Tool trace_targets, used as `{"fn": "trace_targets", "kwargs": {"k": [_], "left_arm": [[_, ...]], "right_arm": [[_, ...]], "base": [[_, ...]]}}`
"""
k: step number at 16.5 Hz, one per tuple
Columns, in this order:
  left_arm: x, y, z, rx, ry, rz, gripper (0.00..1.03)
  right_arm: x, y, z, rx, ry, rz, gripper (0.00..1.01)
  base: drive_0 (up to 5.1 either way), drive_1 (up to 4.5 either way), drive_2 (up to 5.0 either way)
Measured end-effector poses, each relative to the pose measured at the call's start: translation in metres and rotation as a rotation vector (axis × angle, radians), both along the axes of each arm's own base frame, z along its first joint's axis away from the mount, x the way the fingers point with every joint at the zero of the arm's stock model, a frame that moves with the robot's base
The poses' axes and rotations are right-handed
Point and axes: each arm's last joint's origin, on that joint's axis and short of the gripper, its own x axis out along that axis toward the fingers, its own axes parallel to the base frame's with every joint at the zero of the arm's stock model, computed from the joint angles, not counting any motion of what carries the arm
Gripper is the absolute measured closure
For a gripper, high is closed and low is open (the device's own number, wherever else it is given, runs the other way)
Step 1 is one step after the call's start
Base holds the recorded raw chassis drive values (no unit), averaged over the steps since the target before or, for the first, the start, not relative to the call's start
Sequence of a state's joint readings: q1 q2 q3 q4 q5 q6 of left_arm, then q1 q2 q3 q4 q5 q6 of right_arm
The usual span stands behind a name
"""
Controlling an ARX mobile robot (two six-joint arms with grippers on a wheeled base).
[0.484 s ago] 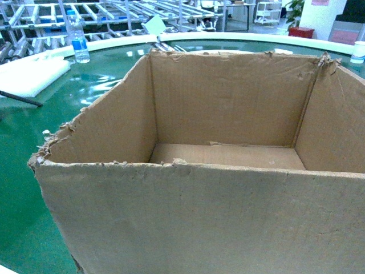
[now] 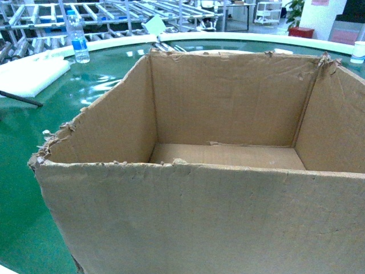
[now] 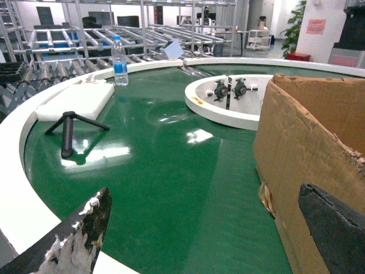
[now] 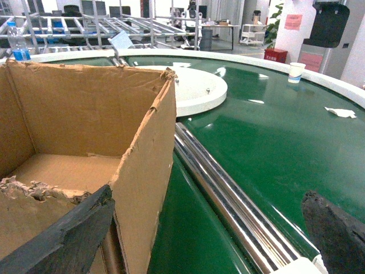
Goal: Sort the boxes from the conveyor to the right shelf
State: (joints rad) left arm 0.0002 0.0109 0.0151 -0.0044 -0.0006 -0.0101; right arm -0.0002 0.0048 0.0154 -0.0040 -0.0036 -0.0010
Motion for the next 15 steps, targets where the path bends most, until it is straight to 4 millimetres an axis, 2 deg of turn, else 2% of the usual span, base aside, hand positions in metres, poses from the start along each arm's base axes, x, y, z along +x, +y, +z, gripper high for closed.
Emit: {"fn": "trace_targets", "kwargs": {"k": [11,15], "left_arm": [[0.0002,0.0003,0.0012,-0.003,-0.012,-0.004,0.05],[0.0066,0.0016,0.0063,-0.003,-0.044,-0.006,0.05]], "right_arm": [[0.0001,-0.0001,0.0005,-0.001,-0.005,-0.001,0.03],[0.0075,-0.0029,0.0068,-0.020,-0.046,-0.020,0.03]], "base": [[0.0,0.00,0.0],[0.0,0.00,0.0]]}}
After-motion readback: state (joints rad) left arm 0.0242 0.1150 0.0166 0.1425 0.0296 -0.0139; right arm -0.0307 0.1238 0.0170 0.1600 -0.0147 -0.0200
